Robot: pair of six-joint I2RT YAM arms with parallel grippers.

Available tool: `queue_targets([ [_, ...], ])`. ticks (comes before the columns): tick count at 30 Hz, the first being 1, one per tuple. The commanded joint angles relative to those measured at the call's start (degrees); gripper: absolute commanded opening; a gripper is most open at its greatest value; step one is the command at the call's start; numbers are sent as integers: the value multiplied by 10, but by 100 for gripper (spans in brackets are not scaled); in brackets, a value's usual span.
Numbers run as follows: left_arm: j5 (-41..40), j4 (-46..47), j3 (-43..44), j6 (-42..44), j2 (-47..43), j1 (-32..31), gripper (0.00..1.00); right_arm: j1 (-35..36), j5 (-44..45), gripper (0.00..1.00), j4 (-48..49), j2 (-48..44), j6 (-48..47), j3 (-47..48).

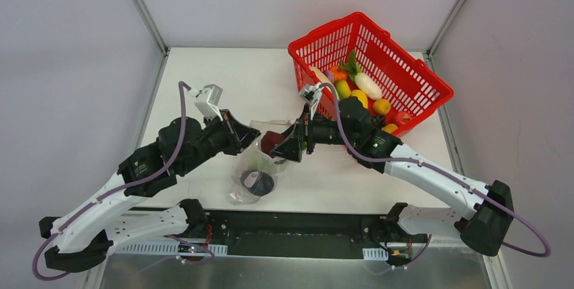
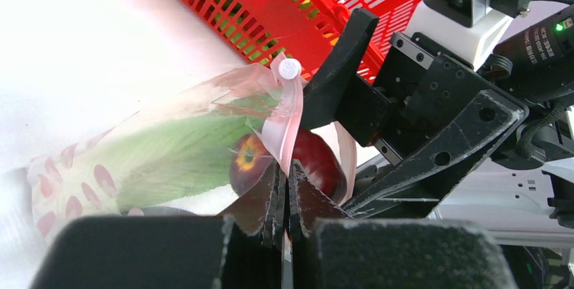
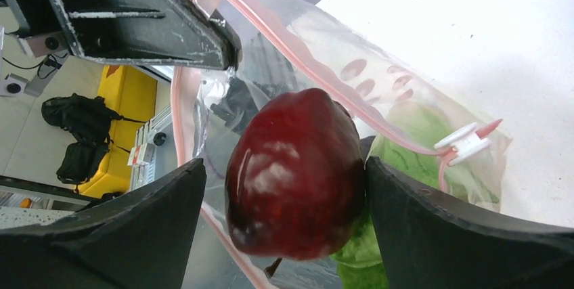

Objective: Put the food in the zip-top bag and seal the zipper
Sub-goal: Place the fake fruit in the zipper food storage bag.

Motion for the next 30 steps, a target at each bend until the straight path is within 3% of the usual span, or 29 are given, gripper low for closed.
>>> queue_targets([
  [1, -52, 1, -3, 1, -14, 6, 1, 3, -17, 89, -22, -21, -28, 30],
  [14, -42, -53, 20, 13, 48, 6, 7, 3, -19, 91, -27, -43, -24, 23],
  [16, -35, -57, 27, 16, 57, 6, 8, 3, -20, 85, -29, -48, -23, 25],
  [21, -10, -38, 29, 17, 55, 6, 8, 3, -20, 54, -50, -53, -28, 30],
  [26, -12, -41, 42, 16, 39, 6, 10, 3, -19, 34, -67, -65, -32, 25],
  [28, -26, -59, 48, 14, 36, 6, 10, 3, 12, 41, -81, -69, -30, 24],
  [30, -32, -65, 48, 12, 33, 6, 10, 3, 69, 61, -126, -72, -31, 26],
])
